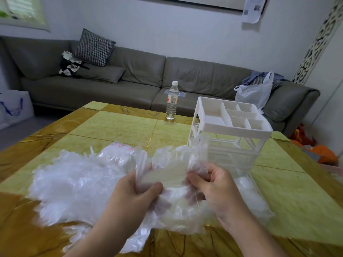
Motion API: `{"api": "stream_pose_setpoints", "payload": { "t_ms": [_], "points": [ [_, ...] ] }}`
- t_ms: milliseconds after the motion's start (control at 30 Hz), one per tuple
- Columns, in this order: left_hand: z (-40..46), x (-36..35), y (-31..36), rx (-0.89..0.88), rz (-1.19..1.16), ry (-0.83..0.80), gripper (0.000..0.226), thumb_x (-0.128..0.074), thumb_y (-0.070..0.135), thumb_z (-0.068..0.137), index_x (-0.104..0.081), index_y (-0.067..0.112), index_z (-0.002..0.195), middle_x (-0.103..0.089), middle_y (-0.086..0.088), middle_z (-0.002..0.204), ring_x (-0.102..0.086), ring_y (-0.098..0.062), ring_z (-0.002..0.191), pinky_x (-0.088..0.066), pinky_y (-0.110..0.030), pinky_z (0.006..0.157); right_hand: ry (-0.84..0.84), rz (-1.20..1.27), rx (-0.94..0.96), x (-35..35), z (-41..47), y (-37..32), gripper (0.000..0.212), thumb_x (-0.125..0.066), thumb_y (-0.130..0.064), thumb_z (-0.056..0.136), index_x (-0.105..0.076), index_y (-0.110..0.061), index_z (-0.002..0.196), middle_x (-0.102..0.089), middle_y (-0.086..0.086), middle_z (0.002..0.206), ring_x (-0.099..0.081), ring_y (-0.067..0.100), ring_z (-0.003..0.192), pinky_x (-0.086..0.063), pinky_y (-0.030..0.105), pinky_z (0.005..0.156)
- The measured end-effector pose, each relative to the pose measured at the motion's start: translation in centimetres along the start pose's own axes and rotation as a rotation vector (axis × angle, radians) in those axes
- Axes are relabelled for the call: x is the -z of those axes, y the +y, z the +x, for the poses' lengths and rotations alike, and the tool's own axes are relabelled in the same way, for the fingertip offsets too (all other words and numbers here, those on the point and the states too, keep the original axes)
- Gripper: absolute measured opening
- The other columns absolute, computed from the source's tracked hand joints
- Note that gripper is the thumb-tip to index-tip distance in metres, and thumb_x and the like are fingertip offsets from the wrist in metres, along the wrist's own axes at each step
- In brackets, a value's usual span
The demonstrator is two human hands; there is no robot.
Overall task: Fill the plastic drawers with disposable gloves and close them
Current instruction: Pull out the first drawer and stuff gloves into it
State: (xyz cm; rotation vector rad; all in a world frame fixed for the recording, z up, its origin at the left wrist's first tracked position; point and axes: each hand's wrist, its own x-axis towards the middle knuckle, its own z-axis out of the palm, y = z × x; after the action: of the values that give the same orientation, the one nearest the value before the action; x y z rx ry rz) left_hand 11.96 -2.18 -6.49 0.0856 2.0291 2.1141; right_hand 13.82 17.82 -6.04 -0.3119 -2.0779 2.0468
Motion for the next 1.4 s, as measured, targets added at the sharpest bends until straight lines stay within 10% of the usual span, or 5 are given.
{"api": "stream_pose_setpoints", "payload": {
  "t_ms": [633, 933, 1100, 1267, 1400],
  "points": [
    [-0.6, -0.1, 0.8, 0.142, -0.179, -0.186, 0.018, -0.074, 0.022, 0.089, -0.082, 0.007, 0.096, -0.080, -0.017, 0.091, -0.079, -0.031, 0.079, -0.061, -0.033, 0.061, -0.047, 0.032, 0.009, -0.5, -0.1, 0.7, 0.004, -0.076, 0.006, 0.091, -0.078, 0.003, 0.089, -0.075, 0.022, 0.077, -0.063, 0.027, 0.051, -0.054, 0.033, 0.049],
    [0.2, 0.3, 0.3, -0.018, -0.094, 0.094, 0.017, -0.065, 0.015, 0.100, -0.082, 0.020, 0.101, -0.078, -0.016, 0.081, -0.075, -0.029, 0.065, -0.058, -0.035, 0.058, -0.037, 0.038, -0.058, -0.6, -0.2, 0.6, 0.005, -0.077, 0.007, 0.088, -0.079, 0.005, 0.091, -0.075, 0.034, 0.094, -0.068, 0.062, 0.086, -0.058, 0.061, 0.077],
    [-0.6, 0.5, 1.0, 0.128, -0.246, -0.131, 0.016, -0.065, 0.017, 0.099, -0.069, 0.010, 0.112, -0.073, -0.002, 0.064, -0.069, -0.012, 0.050, -0.051, -0.021, 0.046, -0.026, 0.057, -0.052, -0.7, 0.0, 0.8, 0.007, -0.075, 0.008, 0.089, -0.079, 0.003, 0.090, -0.070, 0.043, 0.096, -0.062, 0.069, 0.085, -0.051, 0.074, 0.083],
    [-0.1, 1.3, 0.6, 0.239, -0.170, -0.305, 0.019, -0.071, 0.008, 0.092, -0.077, -0.003, 0.106, -0.075, -0.026, 0.102, -0.077, -0.034, 0.089, -0.064, -0.042, 0.076, -0.026, 0.064, -0.036, -1.1, -0.1, 0.9, 0.005, -0.077, 0.004, 0.088, -0.081, 0.000, 0.089, -0.072, 0.039, 0.092, -0.065, 0.054, 0.079, -0.055, 0.058, 0.078],
    [1.2, 2.8, 1.1, 0.064, -0.135, -0.026, 0.011, -0.070, 0.002, 0.093, -0.080, -0.001, 0.096, -0.073, -0.025, 0.086, -0.075, -0.032, 0.070, -0.060, -0.029, 0.056, 0.006, 0.237, -0.094, -1.9, -0.1, 0.2, 0.020, -0.064, -0.015, 0.103, -0.073, 0.002, 0.106, -0.076, 0.013, 0.080, -0.066, 0.021, 0.059, -0.054, 0.031, 0.052]
  ]
}}
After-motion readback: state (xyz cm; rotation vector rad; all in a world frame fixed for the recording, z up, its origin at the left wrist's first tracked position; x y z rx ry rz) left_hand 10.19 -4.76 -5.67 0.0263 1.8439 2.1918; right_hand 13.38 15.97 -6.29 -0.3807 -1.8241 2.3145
